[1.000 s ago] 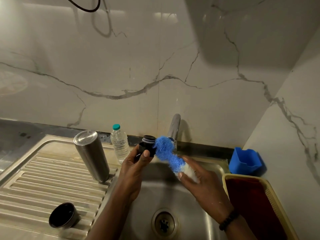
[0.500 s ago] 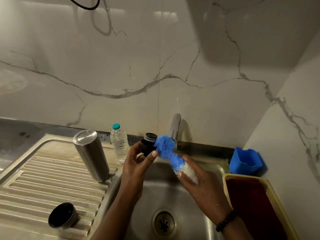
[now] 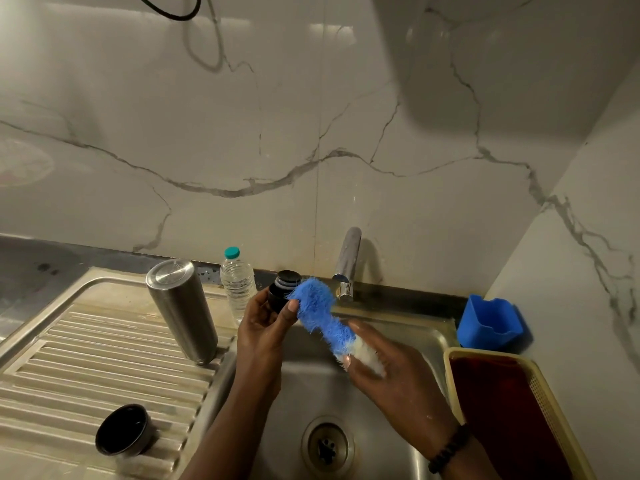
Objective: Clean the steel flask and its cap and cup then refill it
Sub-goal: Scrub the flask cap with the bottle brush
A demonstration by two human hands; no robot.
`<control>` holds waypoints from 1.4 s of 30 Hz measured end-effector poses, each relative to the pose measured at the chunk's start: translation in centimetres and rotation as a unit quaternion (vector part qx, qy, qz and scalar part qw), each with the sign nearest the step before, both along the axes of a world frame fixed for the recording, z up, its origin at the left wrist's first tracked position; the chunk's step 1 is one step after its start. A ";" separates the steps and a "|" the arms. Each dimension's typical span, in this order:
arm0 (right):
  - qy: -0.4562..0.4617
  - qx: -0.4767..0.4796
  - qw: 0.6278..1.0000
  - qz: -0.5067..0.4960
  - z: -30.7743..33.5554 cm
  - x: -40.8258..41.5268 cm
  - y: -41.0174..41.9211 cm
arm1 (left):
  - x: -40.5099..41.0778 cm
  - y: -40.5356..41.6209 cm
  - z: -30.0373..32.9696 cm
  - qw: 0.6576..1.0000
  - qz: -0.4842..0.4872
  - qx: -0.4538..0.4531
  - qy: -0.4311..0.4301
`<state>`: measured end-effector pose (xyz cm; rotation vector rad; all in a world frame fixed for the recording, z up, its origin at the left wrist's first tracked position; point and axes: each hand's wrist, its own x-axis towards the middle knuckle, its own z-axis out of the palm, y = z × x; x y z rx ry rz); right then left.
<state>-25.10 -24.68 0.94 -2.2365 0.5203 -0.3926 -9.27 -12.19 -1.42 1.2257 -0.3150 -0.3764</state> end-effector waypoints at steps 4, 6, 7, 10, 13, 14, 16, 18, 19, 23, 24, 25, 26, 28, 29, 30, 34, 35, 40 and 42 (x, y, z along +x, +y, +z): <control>0.013 -0.025 0.999 -0.025 -0.1 0.1 -0.6 | -0.6 0.0 -0.7 1.000 -0.014 -0.008 0.012; 0.014 -0.014 0.999 -0.037 -0.2 0.2 -0.8 | -0.8 -0.1 -0.7 1.000 -0.013 -0.014 0.020; 0.017 -0.006 0.999 -0.037 -0.2 0.2 -0.7 | -0.8 -0.2 -0.7 1.000 -0.010 -0.013 0.021; 0.003 0.011 1.000 -0.017 -0.4 0.0 0.0 | -0.4 -0.1 -1.0 1.000 0.000 -0.007 0.021; 0.002 -0.002 1.000 -0.007 -0.7 -0.2 0.3 | -0.1 0.3 -1.2 1.000 -0.009 -0.002 0.017; 0.007 -0.010 1.000 -0.015 -0.9 0.0 0.0 | -0.2 0.3 -1.1 1.000 -0.017 -0.001 0.011; 0.011 -0.008 0.999 -0.033 -1.1 0.2 -0.7 | -0.6 0.3 -1.0 0.999 -0.036 -0.001 0.008; -0.001 0.012 1.000 -0.026 -0.9 0.2 -0.7 | -0.8 0.4 -0.6 0.999 -0.044 -0.011 0.013; -0.009 0.021 1.000 -0.016 -0.7 0.0 -0.5 | -0.8 0.4 -0.3 0.999 -0.046 -0.016 0.017; -0.013 0.006 1.000 0.003 -0.2 -0.5 0.1 | -0.2 0.6 -0.2 0.998 -0.060 -0.026 0.011; -0.009 -0.004 1.000 -0.005 -0.3 -0.4 -0.3 | -0.3 0.5 -0.2 0.997 -0.066 -0.028 0.008; -0.006 -0.011 1.000 -0.015 -0.3 -0.2 -0.7 | -0.4 0.4 -0.2 0.997 -0.070 -0.027 0.005; -0.007 -0.014 1.000 -0.019 -0.3 -0.1 -1.1 | -0.6 0.2 -0.1 0.997 -0.073 -0.028 0.006; -0.022 -0.015 1.000 -0.012 0.0 0.0 -1.4 | -0.7 0.1 0.2 0.996 -0.075 -0.038 0.019; -0.028 -0.012 0.999 -0.010 0.1 -0.1 -1.3 | -0.6 0.0 0.2 0.995 -0.080 -0.044 0.027; -0.031 -0.007 0.999 -0.010 0.1 -0.1 -1.2 | -0.4 0.0 0.3 0.995 -0.086 -0.050 0.031; -0.028 0.003 0.999 -0.021 0.1 -0.3 -0.7 | 0.1 0.0 0.9 0.993 -0.093 -0.056 0.042; -0.028 0.000 0.999 -0.025 0.2 -0.3 -0.7 | 0.1 -0.1 0.9 0.994 -0.087 -0.060 0.041; -0.027 -0.028 0.999 -0.029 0.4 -0.3 -0.7 | -0.2 -0.3 0.5 0.997 -0.062 -0.038 0.011; -0.022 -0.034 0.999 -0.033 0.1 -0.3 -0.9 | -0.2 -0.3 0.5 0.998 -0.056 -0.012 -0.004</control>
